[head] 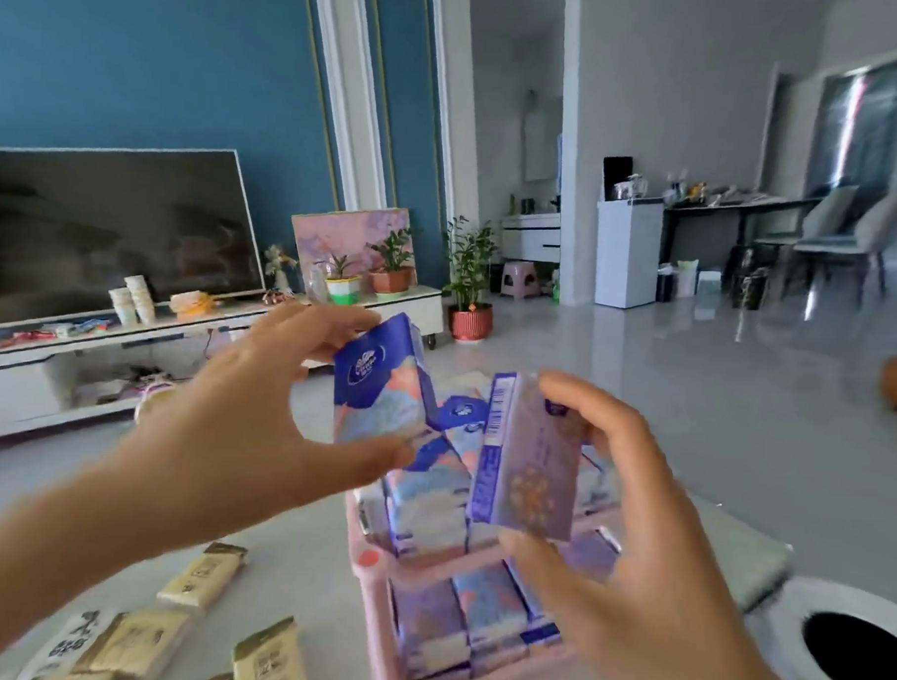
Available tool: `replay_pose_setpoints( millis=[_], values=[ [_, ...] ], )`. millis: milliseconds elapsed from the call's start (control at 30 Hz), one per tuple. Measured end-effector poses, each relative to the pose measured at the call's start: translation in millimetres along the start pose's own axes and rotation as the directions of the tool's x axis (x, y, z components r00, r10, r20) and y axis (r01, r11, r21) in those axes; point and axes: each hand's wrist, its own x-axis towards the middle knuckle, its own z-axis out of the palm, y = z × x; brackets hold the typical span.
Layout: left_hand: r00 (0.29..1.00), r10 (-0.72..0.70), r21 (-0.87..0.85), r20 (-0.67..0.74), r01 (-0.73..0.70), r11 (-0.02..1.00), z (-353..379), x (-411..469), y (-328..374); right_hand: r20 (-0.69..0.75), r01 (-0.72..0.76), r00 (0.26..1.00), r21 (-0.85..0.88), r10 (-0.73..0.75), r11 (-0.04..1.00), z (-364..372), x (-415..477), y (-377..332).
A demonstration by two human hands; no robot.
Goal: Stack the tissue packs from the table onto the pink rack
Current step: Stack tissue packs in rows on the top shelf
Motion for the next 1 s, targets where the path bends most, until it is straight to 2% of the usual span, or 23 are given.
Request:
replay_pose_setpoints(
  millis=[100,200,333,467,600,700,767,833,900,1000],
  values=[
    [0.999,0.033,-0.018,0.036,-0.033,0.999,40,16,27,0.009,-0.049,0.999,-0.088,0.050,0.995,-65,12,43],
    [0.998,-0.014,-0.044,0.065,0.017,0.999,82,35,39,0.094,-0.062,0.993,-0.139,0.075,0.988,-101,27,80],
    [0.989,-0.096,-0.054,0.113,0.102,0.993,123,49,42,0.309,-0.039,0.946,-0.205,0.103,0.978,-109,54,106],
    [0.980,-0.082,0.098,0.183,0.064,0.993,142,48,41,0.465,-0.001,0.873,-0.294,0.144,0.956,-98,79,121],
    [0.975,-0.084,0.172,0.206,0.048,0.984,148,45,41,0.612,-0.068,0.765,-0.238,0.204,0.969,-88,89,127],
    [0.971,-0.094,0.244,0.220,0.039,0.969,145,42,41,0.688,-0.201,0.693,-0.103,0.216,0.974,-85,86,127],
    [0.953,-0.112,0.373,0.283,-0.002,0.928,142,38,40,0.680,-0.296,0.698,-0.008,0.223,0.955,-82,83,128],
    [0.923,-0.141,0.481,0.358,-0.053,0.875,140,35,40,0.631,-0.287,0.746,0.017,0.212,0.958,-76,80,134],
    [0.902,-0.175,0.516,0.394,-0.060,0.854,141,34,39,0.579,-0.206,0.791,-0.052,0.198,0.977,-70,80,140],
    [0.886,-0.212,0.505,0.411,-0.028,0.863,142,36,38,0.526,-0.243,0.815,-0.069,0.242,0.968,-70,88,140]
  ],
)
